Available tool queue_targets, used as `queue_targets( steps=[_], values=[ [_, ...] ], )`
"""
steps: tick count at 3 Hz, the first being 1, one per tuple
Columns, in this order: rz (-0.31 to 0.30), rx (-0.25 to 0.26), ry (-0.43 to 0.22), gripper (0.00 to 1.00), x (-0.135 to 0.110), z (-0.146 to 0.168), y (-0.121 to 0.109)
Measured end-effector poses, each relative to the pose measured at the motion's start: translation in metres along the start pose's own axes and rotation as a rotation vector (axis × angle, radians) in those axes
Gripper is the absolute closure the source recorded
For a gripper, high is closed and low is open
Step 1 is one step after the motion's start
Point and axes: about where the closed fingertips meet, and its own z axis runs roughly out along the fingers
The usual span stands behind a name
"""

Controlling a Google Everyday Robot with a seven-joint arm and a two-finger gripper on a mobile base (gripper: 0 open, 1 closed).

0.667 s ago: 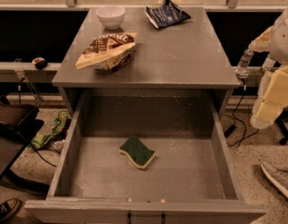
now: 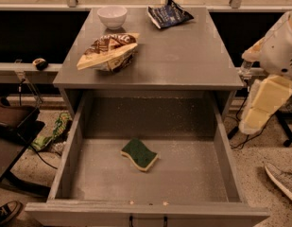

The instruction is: Pick sponge from top drawer and place on counter

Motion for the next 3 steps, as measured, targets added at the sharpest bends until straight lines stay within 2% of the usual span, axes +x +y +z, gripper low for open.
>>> queue_targets(
  steps=[1,2,3],
  values=[
    [0.098,-0.067,-0.102,0.00,-0.018,0.062,0.011],
    [0.183,-0.101,-0.170,0.00,-0.046,0.126,0.025],
    [0.248,-0.103,-0.200,0.00,-0.079,0.187,0.023]
  ],
)
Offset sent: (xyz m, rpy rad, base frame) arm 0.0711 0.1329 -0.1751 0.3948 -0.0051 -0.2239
